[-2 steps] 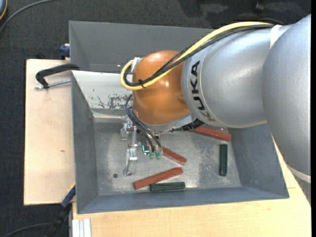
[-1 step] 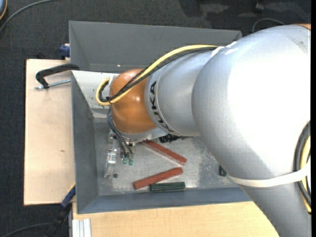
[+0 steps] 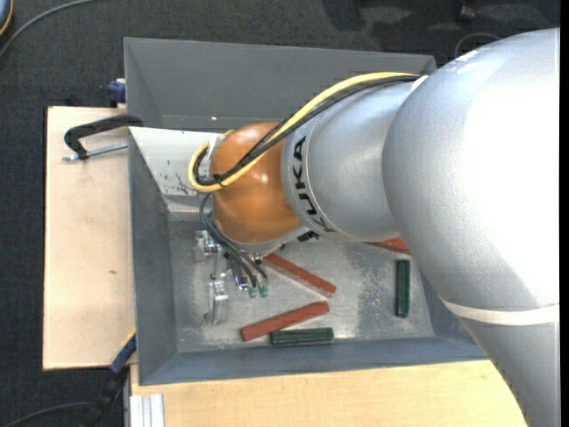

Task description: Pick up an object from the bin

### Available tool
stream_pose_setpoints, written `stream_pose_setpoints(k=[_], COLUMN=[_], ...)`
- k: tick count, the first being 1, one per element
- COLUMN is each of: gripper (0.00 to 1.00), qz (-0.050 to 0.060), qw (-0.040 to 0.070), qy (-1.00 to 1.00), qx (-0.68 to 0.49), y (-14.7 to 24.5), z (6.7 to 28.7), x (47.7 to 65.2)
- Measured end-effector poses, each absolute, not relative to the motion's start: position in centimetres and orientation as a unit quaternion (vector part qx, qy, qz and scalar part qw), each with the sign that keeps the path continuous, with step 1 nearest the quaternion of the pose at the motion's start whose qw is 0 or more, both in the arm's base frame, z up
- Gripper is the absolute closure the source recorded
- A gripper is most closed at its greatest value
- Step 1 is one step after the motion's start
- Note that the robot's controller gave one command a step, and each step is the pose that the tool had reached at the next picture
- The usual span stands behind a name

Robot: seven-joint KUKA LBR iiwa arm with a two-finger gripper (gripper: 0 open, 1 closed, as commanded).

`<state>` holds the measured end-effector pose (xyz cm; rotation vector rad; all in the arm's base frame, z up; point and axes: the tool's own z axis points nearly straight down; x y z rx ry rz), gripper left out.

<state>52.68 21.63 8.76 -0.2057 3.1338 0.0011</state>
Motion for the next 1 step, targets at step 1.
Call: stream_pose_setpoints(k=[1], gripper=[0.0], qz=[0.0], qw=[0.004], qy=[0.94], qx=[-0.341], y=[15.5], z=[21.27], x=[49.68])
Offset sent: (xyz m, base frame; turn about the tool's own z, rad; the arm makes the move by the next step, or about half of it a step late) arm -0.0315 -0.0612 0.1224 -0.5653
